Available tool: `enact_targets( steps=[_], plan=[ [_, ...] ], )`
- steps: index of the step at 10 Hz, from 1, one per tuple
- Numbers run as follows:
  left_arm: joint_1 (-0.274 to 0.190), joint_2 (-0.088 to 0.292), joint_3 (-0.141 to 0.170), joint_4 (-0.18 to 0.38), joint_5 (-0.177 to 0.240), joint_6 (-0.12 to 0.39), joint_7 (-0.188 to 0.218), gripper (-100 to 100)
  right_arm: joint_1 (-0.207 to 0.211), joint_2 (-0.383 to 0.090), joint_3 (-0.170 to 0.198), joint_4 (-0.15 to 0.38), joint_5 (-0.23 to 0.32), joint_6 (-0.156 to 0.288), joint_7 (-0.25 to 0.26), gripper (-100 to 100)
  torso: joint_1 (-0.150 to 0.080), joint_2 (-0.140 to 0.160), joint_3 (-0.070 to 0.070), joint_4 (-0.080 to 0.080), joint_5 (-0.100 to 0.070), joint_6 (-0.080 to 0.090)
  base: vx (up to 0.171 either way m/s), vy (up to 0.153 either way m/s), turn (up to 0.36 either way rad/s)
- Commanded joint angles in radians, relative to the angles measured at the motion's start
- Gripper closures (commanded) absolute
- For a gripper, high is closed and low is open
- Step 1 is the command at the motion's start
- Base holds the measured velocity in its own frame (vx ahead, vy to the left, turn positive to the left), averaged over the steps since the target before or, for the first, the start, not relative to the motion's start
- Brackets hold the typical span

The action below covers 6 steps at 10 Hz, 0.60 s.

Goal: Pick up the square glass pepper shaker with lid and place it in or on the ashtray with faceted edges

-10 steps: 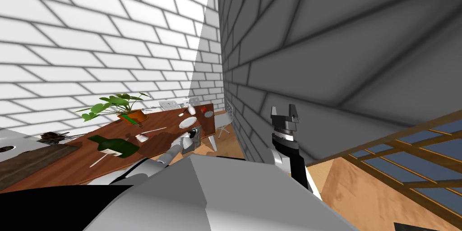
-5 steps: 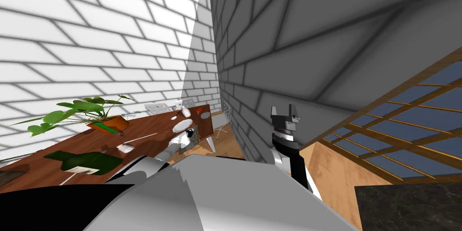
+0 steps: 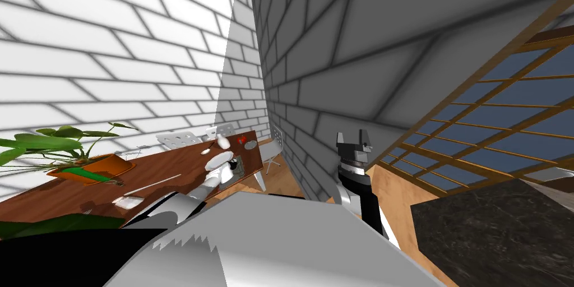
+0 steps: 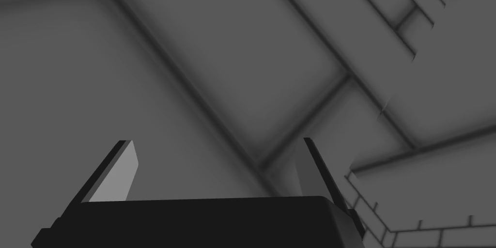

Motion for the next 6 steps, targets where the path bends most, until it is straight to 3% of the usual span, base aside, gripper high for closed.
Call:
enact_targets(
  steps=[1, 2, 4, 6],
  plan=[
    [-0.017, 0.017, -0.004, 0.027, -0.013, 0.013, 0.050, 100, 0.000, 0.000, 0.000, 0.000, 0.000, 0.000, 0.000, 0, 0.000, 0.000, 0.000, 0.000, 0.000, 0.000, -0.020, 0.037, -0.286],
    [-0.017, 0.017, -0.004, 0.027, -0.013, 0.013, 0.055, 100, 0.000, 0.000, 0.000, 0.000, 0.000, 0.000, 0.000, 0, 0.000, 0.000, 0.000, 0.001, 0.000, 0.002, -0.014, 0.043, -0.136],
    [-0.028, 0.044, -0.013, 0.050, -0.023, 0.044, 0.127, 100, 0.000, 0.000, 0.000, 0.000, 0.000, 0.000, 0.000, 0, 0.000, -0.001, 0.000, 0.001, -0.001, 0.002, -0.011, 0.051, -0.314],
    [-0.028, 0.044, -0.013, 0.050, -0.023, 0.044, 0.132, 100, 0.000, 0.000, 0.000, 0.000, 0.000, 0.000, 0.000, 0, 0.000, -0.001, 0.000, 0.001, -0.001, 0.001, 0.000, 0.037, -0.059]
  ],
)
